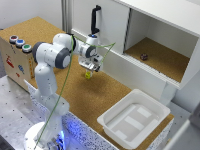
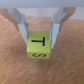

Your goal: Place the yellow object inside the right cabinet

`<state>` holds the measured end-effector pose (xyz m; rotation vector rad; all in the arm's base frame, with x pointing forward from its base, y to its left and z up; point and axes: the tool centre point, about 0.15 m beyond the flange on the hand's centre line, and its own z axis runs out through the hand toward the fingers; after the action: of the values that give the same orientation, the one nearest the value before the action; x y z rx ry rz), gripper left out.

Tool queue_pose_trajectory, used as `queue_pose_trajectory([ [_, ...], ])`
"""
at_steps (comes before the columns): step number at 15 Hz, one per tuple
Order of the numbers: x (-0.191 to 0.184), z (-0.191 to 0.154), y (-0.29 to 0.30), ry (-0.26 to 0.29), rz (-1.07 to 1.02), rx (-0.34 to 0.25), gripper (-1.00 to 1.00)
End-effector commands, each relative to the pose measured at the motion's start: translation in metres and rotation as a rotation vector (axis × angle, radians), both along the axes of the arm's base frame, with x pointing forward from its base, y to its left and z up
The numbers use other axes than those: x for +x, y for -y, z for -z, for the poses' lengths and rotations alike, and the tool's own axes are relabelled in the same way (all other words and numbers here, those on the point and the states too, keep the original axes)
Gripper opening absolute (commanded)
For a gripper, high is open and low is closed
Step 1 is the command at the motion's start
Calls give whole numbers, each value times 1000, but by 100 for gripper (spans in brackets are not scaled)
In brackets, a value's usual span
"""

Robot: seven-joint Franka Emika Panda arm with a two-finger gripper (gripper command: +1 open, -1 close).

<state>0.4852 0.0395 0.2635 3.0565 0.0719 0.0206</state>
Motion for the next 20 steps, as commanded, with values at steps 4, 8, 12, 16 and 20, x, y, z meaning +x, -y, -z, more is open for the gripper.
queue_pose_trajectory([
  [4, 14, -67, 168, 153, 308, -108, -100],
  [8, 28, -110, 273, 246, 447, -135, -100],
  [12, 52, -167, 350, 405, 559, -116, -100],
  [16, 95, -217, 378, 553, 547, -74, -100],
  [20, 142, -237, 379, 603, 464, -55, -100],
])
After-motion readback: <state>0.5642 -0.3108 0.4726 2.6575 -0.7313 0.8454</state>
